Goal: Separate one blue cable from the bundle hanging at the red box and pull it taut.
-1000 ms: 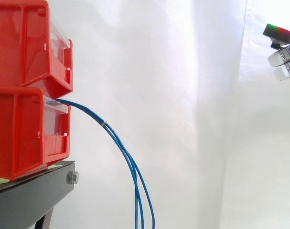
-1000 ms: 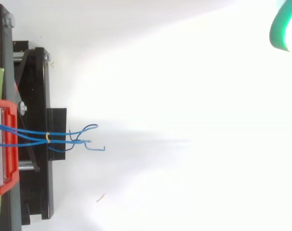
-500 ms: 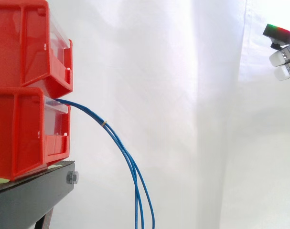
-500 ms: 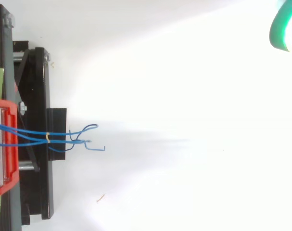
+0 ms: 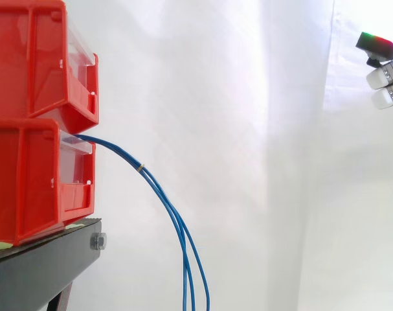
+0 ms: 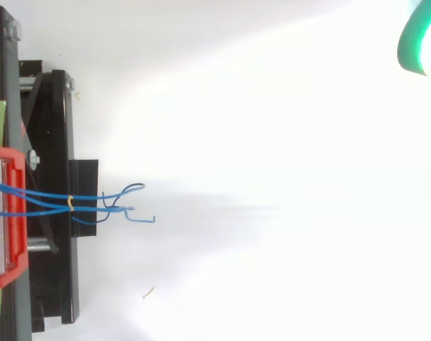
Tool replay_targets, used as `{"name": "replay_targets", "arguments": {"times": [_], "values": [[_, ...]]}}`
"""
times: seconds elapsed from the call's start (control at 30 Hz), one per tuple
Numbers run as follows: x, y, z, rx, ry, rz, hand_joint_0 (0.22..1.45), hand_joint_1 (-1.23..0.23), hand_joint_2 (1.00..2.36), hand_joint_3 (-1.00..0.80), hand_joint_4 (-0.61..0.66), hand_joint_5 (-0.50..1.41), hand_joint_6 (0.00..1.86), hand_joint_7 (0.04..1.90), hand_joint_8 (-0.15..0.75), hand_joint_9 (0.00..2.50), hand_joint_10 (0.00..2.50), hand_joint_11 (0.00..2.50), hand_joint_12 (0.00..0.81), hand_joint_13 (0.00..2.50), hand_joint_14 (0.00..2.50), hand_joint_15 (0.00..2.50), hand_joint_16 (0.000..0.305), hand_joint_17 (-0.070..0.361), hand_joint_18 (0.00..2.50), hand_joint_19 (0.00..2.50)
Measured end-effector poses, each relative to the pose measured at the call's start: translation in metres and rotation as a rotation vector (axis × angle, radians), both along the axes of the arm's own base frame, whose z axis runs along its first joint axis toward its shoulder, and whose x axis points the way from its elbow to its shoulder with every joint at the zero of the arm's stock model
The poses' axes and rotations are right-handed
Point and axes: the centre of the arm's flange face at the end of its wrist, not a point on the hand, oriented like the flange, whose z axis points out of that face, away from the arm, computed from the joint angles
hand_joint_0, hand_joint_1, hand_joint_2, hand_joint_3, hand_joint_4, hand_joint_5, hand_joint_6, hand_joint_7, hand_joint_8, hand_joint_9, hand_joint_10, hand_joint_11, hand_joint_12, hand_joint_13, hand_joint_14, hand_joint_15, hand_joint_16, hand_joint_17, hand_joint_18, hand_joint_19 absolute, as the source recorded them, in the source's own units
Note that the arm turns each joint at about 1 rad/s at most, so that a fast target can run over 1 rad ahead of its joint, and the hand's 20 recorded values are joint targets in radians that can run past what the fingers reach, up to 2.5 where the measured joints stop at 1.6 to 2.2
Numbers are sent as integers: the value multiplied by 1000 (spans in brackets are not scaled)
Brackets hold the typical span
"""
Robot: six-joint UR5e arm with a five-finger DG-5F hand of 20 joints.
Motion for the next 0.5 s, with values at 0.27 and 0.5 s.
{"name": "replay_targets", "arguments": {"times": [0.27,0.5], "values": [[0,0,0,0,1,-1,563,-556,1002,-467,257,-228,501,679,314,315,0,0,400,196,0,2,59,133,385,138],[0,0,0,-1,4,0,566,-558,1003,-471,261,-227,501,677,315,322,0,0,397,198,0,0,59,132,386,137]]}}
